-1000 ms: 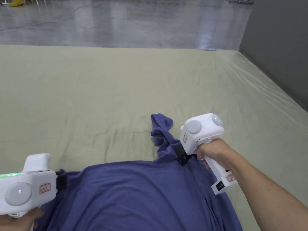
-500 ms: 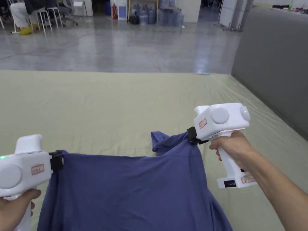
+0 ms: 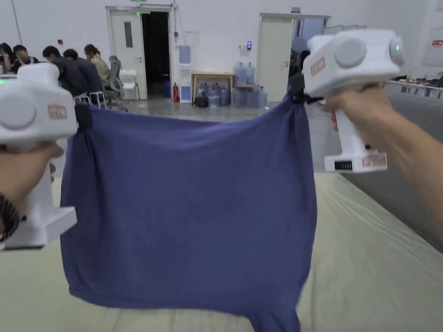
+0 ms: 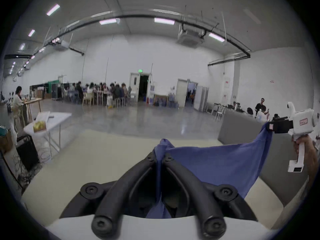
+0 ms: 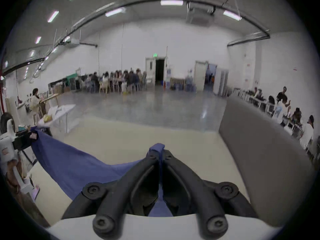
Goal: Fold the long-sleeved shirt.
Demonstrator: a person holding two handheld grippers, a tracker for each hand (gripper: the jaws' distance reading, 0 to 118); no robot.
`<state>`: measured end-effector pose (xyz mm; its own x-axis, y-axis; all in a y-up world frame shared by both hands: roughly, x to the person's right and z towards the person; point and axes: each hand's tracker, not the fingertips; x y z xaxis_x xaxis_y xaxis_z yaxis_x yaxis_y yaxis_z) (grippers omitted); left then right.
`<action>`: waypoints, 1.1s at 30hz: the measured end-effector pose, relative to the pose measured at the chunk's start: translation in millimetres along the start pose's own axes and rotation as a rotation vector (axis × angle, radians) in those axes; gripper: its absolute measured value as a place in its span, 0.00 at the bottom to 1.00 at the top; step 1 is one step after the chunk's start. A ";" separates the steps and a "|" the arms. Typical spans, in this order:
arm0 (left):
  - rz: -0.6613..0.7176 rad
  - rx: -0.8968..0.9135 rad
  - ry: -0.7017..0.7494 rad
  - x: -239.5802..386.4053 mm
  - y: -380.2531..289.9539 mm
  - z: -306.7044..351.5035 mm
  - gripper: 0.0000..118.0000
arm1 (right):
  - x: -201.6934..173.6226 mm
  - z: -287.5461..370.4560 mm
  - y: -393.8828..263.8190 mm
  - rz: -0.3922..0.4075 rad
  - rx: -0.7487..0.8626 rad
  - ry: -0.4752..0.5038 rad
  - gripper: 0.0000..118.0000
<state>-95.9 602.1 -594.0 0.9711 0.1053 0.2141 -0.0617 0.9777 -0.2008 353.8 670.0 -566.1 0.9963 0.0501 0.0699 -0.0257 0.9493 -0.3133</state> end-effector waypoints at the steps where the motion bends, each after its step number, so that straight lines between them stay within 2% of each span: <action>1: 0.002 0.007 0.015 0.5 19.9 -11.5 0.01 | -0.3 -0.2 22.7 0.008 0.034 -0.014 0.03; 3: 0.027 0.038 0.029 1.1 55.0 -26.8 0.01 | -2.1 0.9 63.6 0.025 0.102 -0.052 0.03; 7: 0.017 0.082 0.050 4.1 115.2 -55.0 0.01 | -2.5 7.7 128.4 -0.031 0.268 -0.127 0.03; 10: 0.026 0.110 0.046 7.3 141.3 -65.2 0.01 | -3.6 10.7 159.1 -0.038 0.310 -0.163 0.03; 14: 0.025 0.136 0.052 12.1 151.7 -74.7 0.01 | -2.5 -3.2 173.3 -0.051 0.350 -0.148 0.03; 25: 0.001 0.029 0.030 0.8 77.5 -99.4 0.01 | 10.0 -48.6 79.8 -0.086 0.200 -0.123 0.03; 29: 0.035 0.021 0.008 -5.1 64.2 -79.1 0.01 | 14.3 -30.2 58.9 -0.094 0.162 -0.076 0.03; 33: 0.033 0.006 -0.018 -13.3 21.4 -34.8 0.01 | 17.3 12.3 1.7 -0.108 0.133 -0.027 0.03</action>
<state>-102.1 615.3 -634.4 0.9641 0.1407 0.2251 -0.0951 0.9748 -0.2019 370.0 676.3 -553.8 0.9913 -0.0481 0.1225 0.0692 0.9823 -0.1741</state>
